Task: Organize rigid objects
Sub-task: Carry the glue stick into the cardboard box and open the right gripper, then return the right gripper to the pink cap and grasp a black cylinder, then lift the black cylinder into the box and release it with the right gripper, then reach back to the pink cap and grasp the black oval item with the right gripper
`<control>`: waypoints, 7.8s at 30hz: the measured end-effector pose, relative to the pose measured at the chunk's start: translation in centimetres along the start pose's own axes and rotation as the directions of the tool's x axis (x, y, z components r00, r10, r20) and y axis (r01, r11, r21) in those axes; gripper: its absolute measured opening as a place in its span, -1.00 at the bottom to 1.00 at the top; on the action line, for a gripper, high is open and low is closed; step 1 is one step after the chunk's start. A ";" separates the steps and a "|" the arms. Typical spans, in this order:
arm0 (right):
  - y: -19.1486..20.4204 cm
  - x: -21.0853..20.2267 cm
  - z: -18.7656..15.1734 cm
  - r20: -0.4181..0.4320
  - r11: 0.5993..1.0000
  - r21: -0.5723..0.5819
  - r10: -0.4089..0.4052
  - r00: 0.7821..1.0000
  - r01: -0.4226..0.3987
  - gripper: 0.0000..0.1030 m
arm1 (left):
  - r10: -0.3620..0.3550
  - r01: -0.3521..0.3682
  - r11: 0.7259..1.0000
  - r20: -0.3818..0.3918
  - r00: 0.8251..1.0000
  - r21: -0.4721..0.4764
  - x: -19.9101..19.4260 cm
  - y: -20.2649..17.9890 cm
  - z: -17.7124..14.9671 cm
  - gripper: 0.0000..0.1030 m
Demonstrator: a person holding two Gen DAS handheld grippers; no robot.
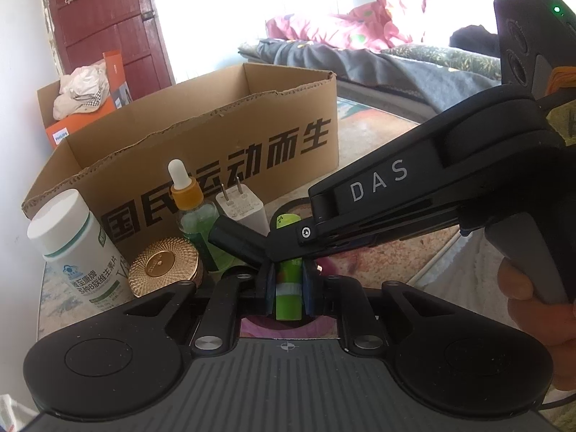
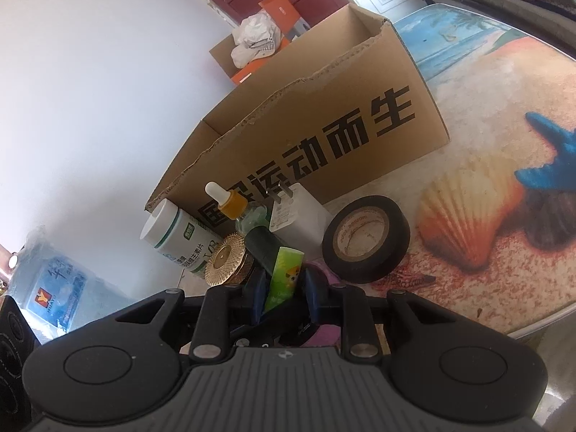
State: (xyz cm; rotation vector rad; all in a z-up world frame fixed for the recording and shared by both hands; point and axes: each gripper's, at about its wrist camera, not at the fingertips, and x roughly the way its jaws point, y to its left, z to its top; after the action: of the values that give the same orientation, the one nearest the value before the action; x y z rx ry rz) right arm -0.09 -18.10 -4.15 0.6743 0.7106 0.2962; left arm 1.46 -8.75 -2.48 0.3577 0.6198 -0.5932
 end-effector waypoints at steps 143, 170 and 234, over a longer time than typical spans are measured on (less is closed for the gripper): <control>8.7 -2.7 8.0 -0.030 0.933 -0.343 0.102 0.994 -0.106 -0.51 | 0.097 -0.086 0.989 0.093 0.991 -0.121 -4.7 3.2 8.7 -0.59; 8.3 25.4 18.2 -0.661 0.988 -0.127 -0.021 0.750 -0.084 -0.51 | 0.028 -0.156 0.924 -0.343 0.939 -0.351 6.1 18.0 11.8 -0.43; 1.5 -0.3 0.9 -0.071 0.990 -0.126 0.059 0.996 -0.067 -0.19 | 0.109 -0.125 0.973 -0.091 0.990 -0.193 -3.0 0.8 1.3 -0.19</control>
State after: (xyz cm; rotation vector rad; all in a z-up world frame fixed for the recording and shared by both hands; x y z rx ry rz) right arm 0.30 -17.57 -2.51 0.5674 0.7289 0.4208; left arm 0.53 -7.51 0.51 0.2292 0.7235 -0.4017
